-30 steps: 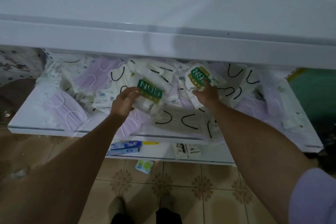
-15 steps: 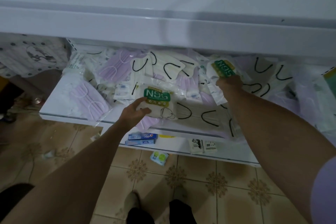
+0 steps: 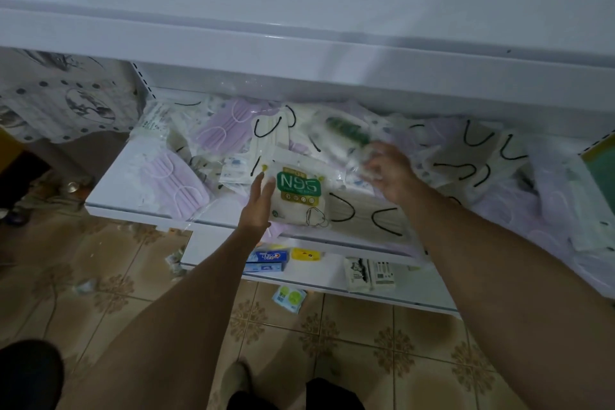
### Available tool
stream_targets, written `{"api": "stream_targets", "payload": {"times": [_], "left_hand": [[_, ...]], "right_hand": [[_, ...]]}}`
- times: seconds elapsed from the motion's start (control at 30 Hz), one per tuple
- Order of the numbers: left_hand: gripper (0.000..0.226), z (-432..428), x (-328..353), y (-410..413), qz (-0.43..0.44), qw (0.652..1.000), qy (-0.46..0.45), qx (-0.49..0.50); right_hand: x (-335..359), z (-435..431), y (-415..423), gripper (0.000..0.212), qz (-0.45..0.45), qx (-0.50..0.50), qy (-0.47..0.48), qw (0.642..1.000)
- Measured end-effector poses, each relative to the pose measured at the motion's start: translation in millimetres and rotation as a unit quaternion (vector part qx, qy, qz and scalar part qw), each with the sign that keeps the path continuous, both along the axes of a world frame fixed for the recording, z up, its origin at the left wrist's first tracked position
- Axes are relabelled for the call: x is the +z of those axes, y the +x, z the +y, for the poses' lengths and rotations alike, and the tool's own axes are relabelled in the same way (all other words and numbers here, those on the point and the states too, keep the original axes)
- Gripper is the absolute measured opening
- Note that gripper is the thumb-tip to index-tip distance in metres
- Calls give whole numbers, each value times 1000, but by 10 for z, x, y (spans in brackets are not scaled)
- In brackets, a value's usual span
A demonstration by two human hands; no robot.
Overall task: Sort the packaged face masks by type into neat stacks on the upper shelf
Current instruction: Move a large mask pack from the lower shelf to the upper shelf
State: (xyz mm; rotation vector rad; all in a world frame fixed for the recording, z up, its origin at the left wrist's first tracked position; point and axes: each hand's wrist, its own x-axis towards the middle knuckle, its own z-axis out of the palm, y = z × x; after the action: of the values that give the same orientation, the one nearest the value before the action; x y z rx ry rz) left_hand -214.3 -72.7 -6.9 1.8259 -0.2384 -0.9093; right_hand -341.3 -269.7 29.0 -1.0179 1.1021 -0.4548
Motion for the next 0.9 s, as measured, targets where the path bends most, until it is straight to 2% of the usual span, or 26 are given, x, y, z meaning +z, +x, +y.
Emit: {"api": "stream_targets", "payload": {"times": [0.07,0.13,0.2,0.27,0.37,0.5,0.57,0.67,0.77,0.83,0.9], "left_hand": [[62,-19,-17,-26,36,998,-10,44],[77,-8,-39,-49,22,998,13,55],[84,52,-83,-36,1,998,17,59],[77,136,-94,-4,37,996,-34,80],[61,234,33,23,109,984,-97,105],[53,435,182,106,139,979,-128,72],[53,651,252,218,136,981,-131,37],[62,1057,469,471,121,983,-138,10],[65,1520,834,791,47,990,-132,34],[57,1858,1130,1017,0,989,-133,68],[37,2213,1426,1232,-38,985,-135,103]], "right_hand": [[-78,308,62,49,75,128,-42,988],[-211,548,118,48,163,225,-101,955],[-302,663,135,45,188,249,-113,943],[-284,678,121,43,186,249,-132,941],[-133,683,136,53,161,248,-128,947],[3,923,281,84,79,210,14,974],[42,1094,360,88,69,226,45,971],[242,1420,560,83,66,254,11,965],[585,1853,943,84,29,274,-39,961],[844,2182,1280,82,-9,290,-98,952],[1100,2523,1626,85,-51,305,-146,940]]}}
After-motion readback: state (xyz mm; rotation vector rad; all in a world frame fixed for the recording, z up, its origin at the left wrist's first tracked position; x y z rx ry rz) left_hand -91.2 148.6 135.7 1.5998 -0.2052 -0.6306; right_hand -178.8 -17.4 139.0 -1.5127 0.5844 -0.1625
